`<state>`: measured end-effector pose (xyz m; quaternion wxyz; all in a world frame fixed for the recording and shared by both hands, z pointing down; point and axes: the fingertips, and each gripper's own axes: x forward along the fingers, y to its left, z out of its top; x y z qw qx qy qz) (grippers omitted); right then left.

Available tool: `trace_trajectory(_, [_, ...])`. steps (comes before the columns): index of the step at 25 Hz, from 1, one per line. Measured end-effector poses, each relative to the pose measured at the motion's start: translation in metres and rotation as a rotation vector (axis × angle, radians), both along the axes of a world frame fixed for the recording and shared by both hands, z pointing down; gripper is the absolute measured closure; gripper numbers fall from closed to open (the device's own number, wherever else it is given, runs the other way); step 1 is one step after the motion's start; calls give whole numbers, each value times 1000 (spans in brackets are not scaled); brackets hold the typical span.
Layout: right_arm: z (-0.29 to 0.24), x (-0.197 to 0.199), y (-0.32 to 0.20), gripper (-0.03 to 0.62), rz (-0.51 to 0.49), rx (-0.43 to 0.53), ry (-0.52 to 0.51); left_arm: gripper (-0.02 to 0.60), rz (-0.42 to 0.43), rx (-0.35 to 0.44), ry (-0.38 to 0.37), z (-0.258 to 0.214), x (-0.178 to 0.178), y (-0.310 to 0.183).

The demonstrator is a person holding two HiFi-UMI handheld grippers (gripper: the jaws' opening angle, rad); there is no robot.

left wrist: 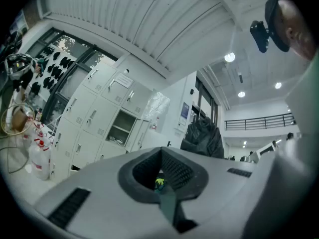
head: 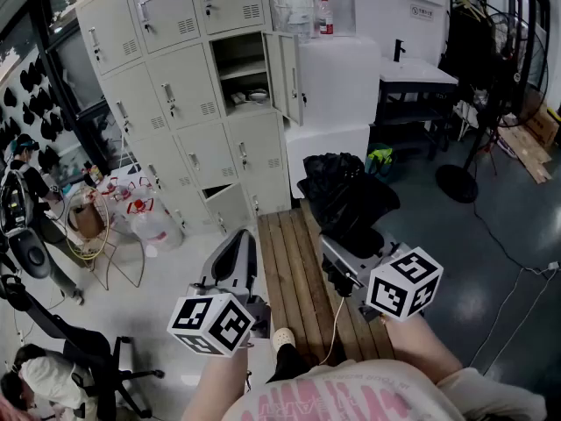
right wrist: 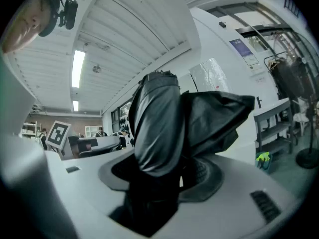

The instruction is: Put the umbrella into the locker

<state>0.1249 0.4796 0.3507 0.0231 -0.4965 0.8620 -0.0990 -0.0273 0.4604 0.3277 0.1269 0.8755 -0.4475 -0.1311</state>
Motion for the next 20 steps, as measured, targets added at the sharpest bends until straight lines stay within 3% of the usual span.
trace_trajectory(11, [4, -16, -130, 358, 7, -46, -64, 578, 18, -11, -14, -2, -21, -136])
trace_trajectory(15, [-12, -26, -175, 356, 10, -18, -86, 580, -12, -13, -3, -17, -39, -187])
trace_trajectory(20, [-23, -35, -226, 356, 20, 20, -109, 580, 23, 32, -26, -31, -46, -236])
